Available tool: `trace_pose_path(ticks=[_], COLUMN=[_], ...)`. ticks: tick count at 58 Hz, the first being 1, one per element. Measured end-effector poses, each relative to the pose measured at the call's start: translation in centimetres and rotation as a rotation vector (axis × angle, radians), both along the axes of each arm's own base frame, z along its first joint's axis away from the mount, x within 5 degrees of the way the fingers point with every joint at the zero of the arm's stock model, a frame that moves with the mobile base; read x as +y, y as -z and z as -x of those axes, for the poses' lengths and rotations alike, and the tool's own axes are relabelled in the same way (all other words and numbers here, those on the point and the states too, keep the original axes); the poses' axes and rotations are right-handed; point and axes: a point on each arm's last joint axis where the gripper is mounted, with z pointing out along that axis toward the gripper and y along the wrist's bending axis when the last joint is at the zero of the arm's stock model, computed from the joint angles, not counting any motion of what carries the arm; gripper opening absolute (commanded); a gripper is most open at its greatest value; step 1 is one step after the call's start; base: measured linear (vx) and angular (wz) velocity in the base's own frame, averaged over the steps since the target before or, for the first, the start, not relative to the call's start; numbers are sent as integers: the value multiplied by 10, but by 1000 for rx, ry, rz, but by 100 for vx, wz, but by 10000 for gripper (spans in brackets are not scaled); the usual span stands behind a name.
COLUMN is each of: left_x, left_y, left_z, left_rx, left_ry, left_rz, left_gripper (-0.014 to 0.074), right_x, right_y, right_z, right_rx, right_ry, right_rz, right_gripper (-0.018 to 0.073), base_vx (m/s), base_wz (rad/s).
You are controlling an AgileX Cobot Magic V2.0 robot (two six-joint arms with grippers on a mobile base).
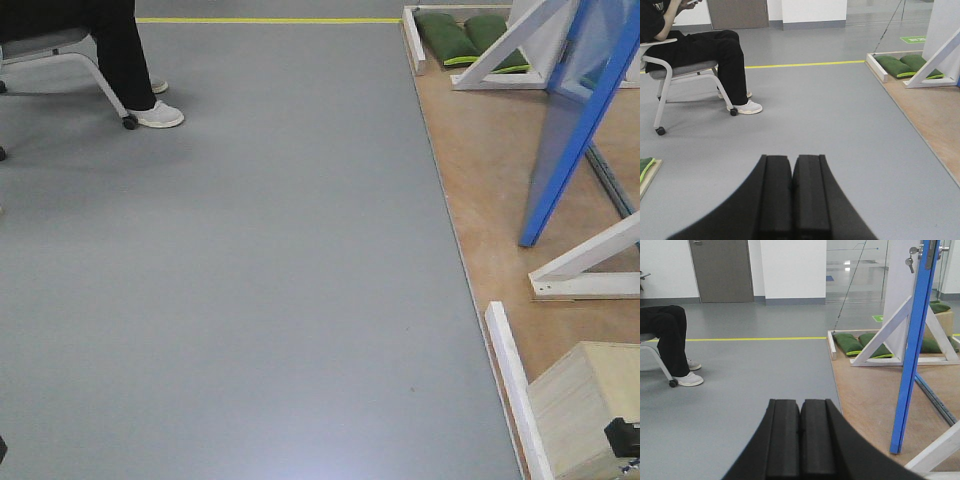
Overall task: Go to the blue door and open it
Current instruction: 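Drive the base forward alongside the blue door frame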
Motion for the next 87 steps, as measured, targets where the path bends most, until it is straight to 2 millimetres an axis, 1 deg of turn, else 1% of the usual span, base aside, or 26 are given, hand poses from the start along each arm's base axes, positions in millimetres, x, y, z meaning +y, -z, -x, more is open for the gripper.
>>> trace_pose_path(ticks=[58,87], left_x=[0,0], left_y=[0,0], left_z=[0,0], left_rx=[0,0], left_ry=[0,0], left_rz=[0,0], left_gripper=[73,73], right_x=[0,0], right_y=[0,0], right_z=[0,0], right_rx=[0,0], right_ry=[0,0], right_rz=[0,0], right_gripper=[12,12], base_vx=[1,17], base_wz=[-1,-8])
